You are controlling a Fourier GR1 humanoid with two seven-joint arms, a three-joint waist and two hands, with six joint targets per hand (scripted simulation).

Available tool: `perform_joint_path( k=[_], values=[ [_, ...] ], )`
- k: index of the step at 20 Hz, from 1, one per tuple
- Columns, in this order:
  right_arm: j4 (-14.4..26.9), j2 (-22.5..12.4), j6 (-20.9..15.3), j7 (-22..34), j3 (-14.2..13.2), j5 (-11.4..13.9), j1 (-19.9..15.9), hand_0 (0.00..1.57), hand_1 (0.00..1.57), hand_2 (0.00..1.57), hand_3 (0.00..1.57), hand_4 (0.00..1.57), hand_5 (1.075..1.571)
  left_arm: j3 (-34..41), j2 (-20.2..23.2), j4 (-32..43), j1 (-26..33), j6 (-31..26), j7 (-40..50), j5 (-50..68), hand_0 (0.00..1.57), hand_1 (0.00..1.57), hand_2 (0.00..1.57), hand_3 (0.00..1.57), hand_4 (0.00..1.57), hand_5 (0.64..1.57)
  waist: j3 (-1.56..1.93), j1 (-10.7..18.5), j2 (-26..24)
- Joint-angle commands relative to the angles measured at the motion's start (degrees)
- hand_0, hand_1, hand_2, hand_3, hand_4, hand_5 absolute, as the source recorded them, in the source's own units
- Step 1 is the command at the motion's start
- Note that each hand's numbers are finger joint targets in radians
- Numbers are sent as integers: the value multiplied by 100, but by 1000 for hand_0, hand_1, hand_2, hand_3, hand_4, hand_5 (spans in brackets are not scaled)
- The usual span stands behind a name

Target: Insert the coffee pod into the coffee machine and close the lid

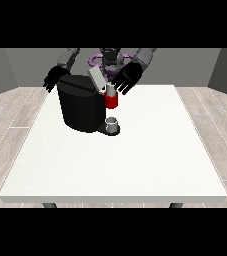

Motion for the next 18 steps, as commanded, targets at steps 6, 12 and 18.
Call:
perform_joint_path(
  k=[6, 12, 18],
  values=[
    [-23, -185, 116, 136, -171, -153, -95, 0, 0, 0, 0, 448, 1571, 27, -78, 81, -52, -15, 43, -54, 1186, 1186, 1269, 1202, 515, 1571, -1, -36, 1],
    [-114, -212, 167, 72, -154, -154, -6, 0, 0, 0, 0, 446, 1571, 70, 69, 158, -25, 39, -33, -128, 1221, 1221, 1275, 1199, 488, 1571, 0, -79, 87],
    [23, -72, -102, 156, -161, -67, -103, 0, 0, 0, 0, 366, 1571, 97, 13, 209, -233, -291, 81, -55, 1220, 1220, 1252, 1152, 467, 1571, 0, -17, 130]
  ],
)
